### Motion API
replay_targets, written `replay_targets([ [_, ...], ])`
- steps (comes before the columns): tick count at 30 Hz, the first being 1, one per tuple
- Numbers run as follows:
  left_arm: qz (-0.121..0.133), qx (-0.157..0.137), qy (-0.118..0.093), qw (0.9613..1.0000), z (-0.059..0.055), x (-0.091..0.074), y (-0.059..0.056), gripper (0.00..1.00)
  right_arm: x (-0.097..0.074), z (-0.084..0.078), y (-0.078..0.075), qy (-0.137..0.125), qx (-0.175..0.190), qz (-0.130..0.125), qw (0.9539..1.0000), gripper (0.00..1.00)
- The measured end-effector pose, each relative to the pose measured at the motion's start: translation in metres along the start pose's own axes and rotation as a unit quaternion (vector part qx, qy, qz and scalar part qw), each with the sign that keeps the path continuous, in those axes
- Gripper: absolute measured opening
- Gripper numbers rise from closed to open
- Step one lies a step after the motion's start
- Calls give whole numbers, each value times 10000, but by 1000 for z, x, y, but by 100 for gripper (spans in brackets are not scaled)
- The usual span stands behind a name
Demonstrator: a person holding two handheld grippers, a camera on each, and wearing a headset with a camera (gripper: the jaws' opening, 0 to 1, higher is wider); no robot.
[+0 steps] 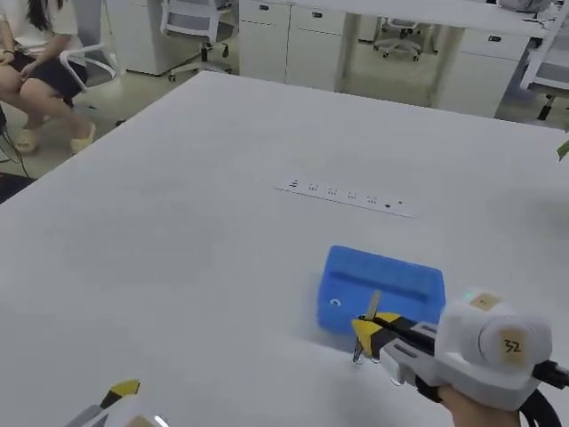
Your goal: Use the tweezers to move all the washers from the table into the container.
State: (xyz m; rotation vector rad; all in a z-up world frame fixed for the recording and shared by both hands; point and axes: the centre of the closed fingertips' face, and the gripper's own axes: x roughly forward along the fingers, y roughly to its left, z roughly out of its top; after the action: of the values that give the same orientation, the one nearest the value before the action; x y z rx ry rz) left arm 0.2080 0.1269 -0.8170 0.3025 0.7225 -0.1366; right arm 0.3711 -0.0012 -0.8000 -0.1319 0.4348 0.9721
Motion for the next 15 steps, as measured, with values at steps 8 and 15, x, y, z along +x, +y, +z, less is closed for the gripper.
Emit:
replay_targets([
  [8,29,18,27,10000,0,0,1,78,-9,33,2,-375,-50,52,9993,1],
  [15,42,29,28,10000,0,-1,2,78,-7,61,-18,-643,-227,-157,9975,1],
])
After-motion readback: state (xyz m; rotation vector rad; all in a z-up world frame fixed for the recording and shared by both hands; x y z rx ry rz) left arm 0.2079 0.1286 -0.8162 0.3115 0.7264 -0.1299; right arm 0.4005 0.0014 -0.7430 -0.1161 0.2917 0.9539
